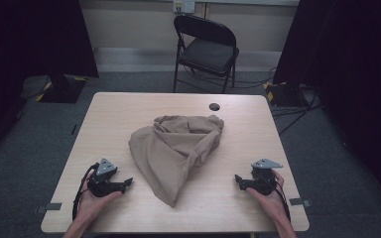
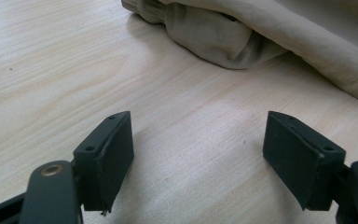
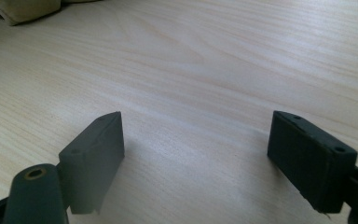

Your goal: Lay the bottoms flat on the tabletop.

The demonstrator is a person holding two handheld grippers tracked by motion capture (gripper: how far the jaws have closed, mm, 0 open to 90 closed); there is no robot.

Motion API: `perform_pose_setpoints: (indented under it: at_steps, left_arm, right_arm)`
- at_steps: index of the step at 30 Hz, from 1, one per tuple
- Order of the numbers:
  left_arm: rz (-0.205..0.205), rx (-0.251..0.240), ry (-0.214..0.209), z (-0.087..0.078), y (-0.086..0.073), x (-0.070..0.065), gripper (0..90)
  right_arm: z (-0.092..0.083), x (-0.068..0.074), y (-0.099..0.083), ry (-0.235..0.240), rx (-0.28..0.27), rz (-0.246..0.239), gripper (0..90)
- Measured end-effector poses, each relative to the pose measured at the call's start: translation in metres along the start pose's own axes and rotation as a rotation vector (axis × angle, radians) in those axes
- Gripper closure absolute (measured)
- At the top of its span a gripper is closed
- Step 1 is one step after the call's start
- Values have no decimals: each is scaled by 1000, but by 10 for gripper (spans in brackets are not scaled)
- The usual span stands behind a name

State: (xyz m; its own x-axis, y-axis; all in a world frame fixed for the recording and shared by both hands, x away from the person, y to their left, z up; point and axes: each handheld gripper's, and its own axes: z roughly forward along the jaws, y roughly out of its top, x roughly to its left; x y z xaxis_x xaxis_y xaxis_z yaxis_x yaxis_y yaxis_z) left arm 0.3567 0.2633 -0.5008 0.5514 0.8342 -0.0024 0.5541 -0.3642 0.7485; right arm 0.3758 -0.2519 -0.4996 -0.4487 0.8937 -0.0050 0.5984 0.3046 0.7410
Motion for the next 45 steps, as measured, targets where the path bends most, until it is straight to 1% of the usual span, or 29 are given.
perform_pose_setpoints:
  at_steps: [4, 6, 8, 10, 13, 14, 15, 16, 17, 19, 20, 22, 24, 26, 27, 29, 31, 32, 33, 34, 35, 36, 37, 38, 40, 41, 42, 44, 45]
  left_arm:
    - [-15, -4, 8, 1, 1, 0, 242]
    - [-23, -7, 3, 1, 1, 1, 242]
    - [-52, -19, 1, 1, 1, 3, 265]
    - [-104, -34, -19, 1, 1, 7, 280]
    - [-143, -29, -36, 1, 5, 11, 318]
    - [-141, -23, -38, 1, 7, 12, 339]
    - [-146, -30, -42, 2, 9, 12, 338]
    - [-157, -41, -53, 2, 11, 13, 338]
    - [-161, -48, -69, 2, 14, 13, 338]
    - [-161, -57, -80, 2, 17, 13, 338]
    - [-163, -65, -96, 3, 23, 13, 340]
    - [-190, -88, -128, 8, 32, 14, 335]
    - [-205, -101, -138, 15, 42, 15, 319]
    - [-241, -128, -170, 23, 53, 14, 305]
    - [-241, -123, -180, 28, 58, 14, 303]
    - [-245, -125, -154, 37, 66, 10, 281]
    - [-275, -109, -160, 47, 70, 10, 286]
    - [-278, -108, -161, 51, 71, 9, 286]
    - [-269, -106, -153, 53, 72, 8, 298]
    - [-260, -108, -150, 54, 73, 7, 358]
    - [-260, -108, -150, 54, 73, 7, 429]
    - [-265, -95, -146, 56, 74, 5, 467]
    - [-256, -92, -161, 57, 73, 5, 522]
    - [-252, -91, -170, 58, 72, 3, 602]
    - [-219, -78, -180, 59, 70, 1, 697]
    - [-223, -78, -195, 60, 68, 0, 747]
    - [-216, -76, -206, 60, 66, 0, 787]
    - [-233, -86, -230, 60, 63, 0, 834]
    - [-226, -82, -235, 59, 63, 0, 847]
  right_arm:
    - [0, 0, 0, 0, 0, 0, 180]
    - [0, -1, 0, 2, -2, -2, 181]
    - [0, -1, 0, 2, -2, -2, 182]
    - [0, -1, 0, 3, -2, 2, 187]
    - [0, 0, 1, 13, -1, 5, 193]
    - [0, 1, 2, 20, 3, 9, 197]
    - [0, 2, 3, 33, 8, 14, 212]
    - [-1, 2, 5, 46, 14, 14, 244]
    - [0, 3, 7, 60, 19, 21, 248]
    - [1, 5, 10, 71, 21, 28, 246]
    - [2, 10, 15, 86, 25, 21, 256]
    - [3, 14, 22, 104, 18, 15, 258]
    - [3, 18, 29, 122, 1, 17, 266]
    - [3, 20, 35, 133, -5, 8, 268]
    - [3, 21, 38, 136, -16, 8, 270]
    - [4, 22, 47, 147, -38, 10, 272]
    - [4, 25, 58, 159, -66, 6, 272]
    - [4, 26, 63, 165, -75, 5, 268]
    - [4, 27, 67, 167, -86, 3, 269]
    - [4, 28, 72, 172, -99, 4, 268]
    - [4, 28, 72, 172, -99, 4, 268]
    - [5, 30, 80, 172, -109, -5, 268]
    - [5, 30, 83, 169, -120, -5, 267]
    - [5, 31, 87, 175, -127, 3, 266]
    - [4, 31, 97, 178, -147, 1, 268]
    - [4, 32, 102, 182, -151, 2, 266]
    - [4, 33, 107, 188, -156, -2, 265]
    - [5, 37, 117, 193, -161, -11, 263]
    - [6, 39, 122, 199, -163, -21, 262]
